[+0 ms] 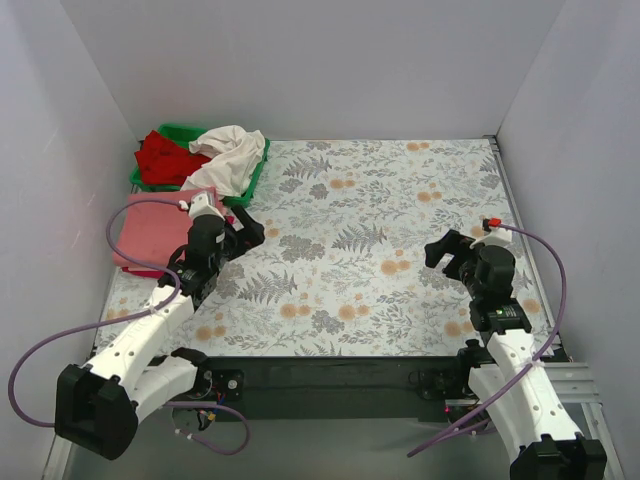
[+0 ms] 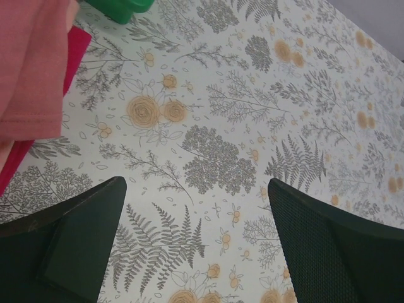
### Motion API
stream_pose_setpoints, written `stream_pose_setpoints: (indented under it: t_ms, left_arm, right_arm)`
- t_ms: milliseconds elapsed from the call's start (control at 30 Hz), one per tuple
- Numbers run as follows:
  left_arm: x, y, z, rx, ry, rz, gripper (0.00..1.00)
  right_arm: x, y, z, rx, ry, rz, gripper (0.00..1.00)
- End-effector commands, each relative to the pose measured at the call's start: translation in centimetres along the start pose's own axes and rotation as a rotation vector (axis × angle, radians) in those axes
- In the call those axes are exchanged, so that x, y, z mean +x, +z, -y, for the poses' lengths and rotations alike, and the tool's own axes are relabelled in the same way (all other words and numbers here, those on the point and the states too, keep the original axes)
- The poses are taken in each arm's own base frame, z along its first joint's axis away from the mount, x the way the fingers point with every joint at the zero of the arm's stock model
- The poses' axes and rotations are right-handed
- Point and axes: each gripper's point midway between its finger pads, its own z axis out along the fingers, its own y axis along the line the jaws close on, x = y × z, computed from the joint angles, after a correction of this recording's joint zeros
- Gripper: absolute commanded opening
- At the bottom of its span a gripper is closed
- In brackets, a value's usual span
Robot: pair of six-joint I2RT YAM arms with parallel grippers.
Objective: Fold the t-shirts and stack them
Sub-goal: Grab the tshirt from the pile
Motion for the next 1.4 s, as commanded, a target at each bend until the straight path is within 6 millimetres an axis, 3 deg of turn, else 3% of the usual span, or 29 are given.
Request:
stream_pose_setpoints:
  t_ms: [0, 67, 167, 200, 233, 267, 300, 333, 433, 467, 500, 533, 567, 667, 700, 767, 800, 900, 933, 1000, 1033, 1067, 1100, 1133, 1167, 1200, 1233, 1367]
  left_arm:
    - [-3.8, -0.4, 0.0, -0.073, 0.004, 0.122, 0.95]
    - [-4.5, 0.3, -0.1, -0.109, 0.003, 0.138, 0.95]
    - [-7.7, 1.4, 0.2, -0.171, 0.028, 0.218, 0.95]
    - [-7.3, 3.0, -0.2, -0.205, 0.053, 0.186, 0.95]
    - [-9.3, 3.5, 0.5, -0.201, 0.057, 0.209, 0.95]
    - [-10.0, 4.3, 0.5, -0.206, 0.062, 0.205, 0.95]
    - [-9.3, 6.5, -0.6, -0.247, 0.084, 0.158, 0.95]
    - [-12.0, 7.1, -0.5, -0.259, 0.059, 0.191, 0.95]
    - [-12.6, 11.2, -3.3, -0.324, 0.064, 0.123, 0.95]
    - [-14.7, 11.8, -2.8, -0.328, 0.070, 0.152, 0.95]
    - [-15.2, 12.4, -3.3, -0.350, 0.078, 0.155, 0.95]
    - [-14.5, 14.0, -4.6, -0.389, 0.103, 0.118, 0.95]
    - [-16.1, 14.5, -4.1, -0.386, 0.129, 0.139, 0.95]
    - [-15.5, 17.3, -6.0, -0.449, 0.167, 0.087, 0.95]
    - [-16.8, 17.7, -5.7, -0.462, 0.181, 0.111, 0.95]
    - [-16.0, 19.5, -6.5, -0.472, 0.208, 0.080, 0.95]
    - [-16.9, 20.0, -6.0, -0.461, 0.219, 0.093, 0.95]
    - [-15.6, 22.2, -6.5, -0.452, 0.252, 0.045, 0.95]
    - [-16.2, 22.6, -6.3, -0.450, 0.258, 0.054, 0.94]
    - [-15.1, 24.0, -7.0, -0.458, 0.270, 0.026, 0.84]
    - [-15.6, 24.4, -6.4, -0.437, 0.275, 0.030, 0.78]
    - [-15.4, 24.9, -6.3, -0.428, 0.284, 0.018, 0.67]
    - [-15.6, 25.4, -6.0, -0.414, 0.288, 0.018, 0.46]
    - [-14.8, 26.1, -6.5, -0.419, 0.291, -0.003, 0.33]
    - [-16.2, 26.3, -5.5, -0.402, 0.287, 0.029, 0.23]
    - [-16.7, 26.6, -5.3, -0.399, 0.286, 0.040, 0.04]
    - [-16.9, 27.0, -5.1, -0.395, 0.285, 0.048, 0.00]
    - [-22.4, 25.9, -0.8, -0.302, 0.263, 0.170, 0.00]
  right_arm:
    - [-0.8, 0.3, 0.2, 0.017, 0.009, 0.030, 0.98]
    - [-0.7, 0.4, 0.3, 0.023, 0.016, 0.025, 0.98]
    - [-1.5, 0.5, 0.2, 0.032, 0.008, 0.039, 0.98]
    - [-1.9, 0.5, 0.2, 0.039, 0.011, 0.049, 0.98]
    - [-2.0, 0.5, 0.3, 0.049, 0.023, 0.054, 0.98]
    - [-2.3, 0.5, 0.6, 0.066, 0.033, 0.066, 0.98]
    - [-2.3, 0.5, 0.6, 0.069, 0.033, 0.067, 0.98]
    - [-2.5, 0.6, 0.5, 0.065, 0.030, 0.072, 0.98]
    - [-2.6, 0.5, 0.4, 0.054, 0.000, 0.069, 0.98]
    - [-2.6, 0.5, 0.4, 0.056, -0.013, 0.069, 0.98]
    - [-2.7, 0.5, 0.4, 0.055, -0.021, 0.072, 0.98]
    - [-2.8, 0.5, 0.5, 0.060, -0.026, 0.075, 0.98]
    - [-2.7, 0.5, 0.8, 0.071, -0.028, 0.075, 0.98]
    - [-2.5, 0.8, 1.3, 0.094, -0.029, 0.070, 0.98]
    - [-2.4, 0.9, 1.4, 0.101, -0.031, 0.067, 0.98]
    - [-2.1, 1.3, 1.8, 0.121, -0.037, 0.048, 0.98]
    - [-2.1, 1.4, 1.9, 0.126, -0.039, 0.044, 0.98]
    - [-1.8, 1.9, 2.2, 0.146, -0.045, 0.020, 0.98]
    - [-1.6, 2.1, 2.3, 0.153, -0.047, 0.010, 0.98]
    - [-1.5, 2.2, 2.5, 0.161, -0.052, 0.001, 0.98]
    - [-1.5, 2.4, 2.6, 0.166, -0.052, -0.002, 0.98]
    - [-1.6, 2.4, 2.6, 0.170, -0.054, 0.000, 0.98]
    - [-1.7, 2.4, 2.7, 0.175, -0.055, 0.002, 0.98]
    - [-1.8, 2.4, 2.8, 0.179, -0.055, 0.002, 0.98]
    - [-2.0, 2.4, 2.7, 0.180, -0.055, 0.007, 0.98]
    - [-2.0, 2.4, 2.7, 0.179, -0.058, 0.009, 0.98]
    - [-2.0, 2.4, 2.7, 0.179, -0.058, 0.009, 0.98]
    - [-2.1, 2.3, 2.8, 0.184, -0.064, 0.013, 0.98]
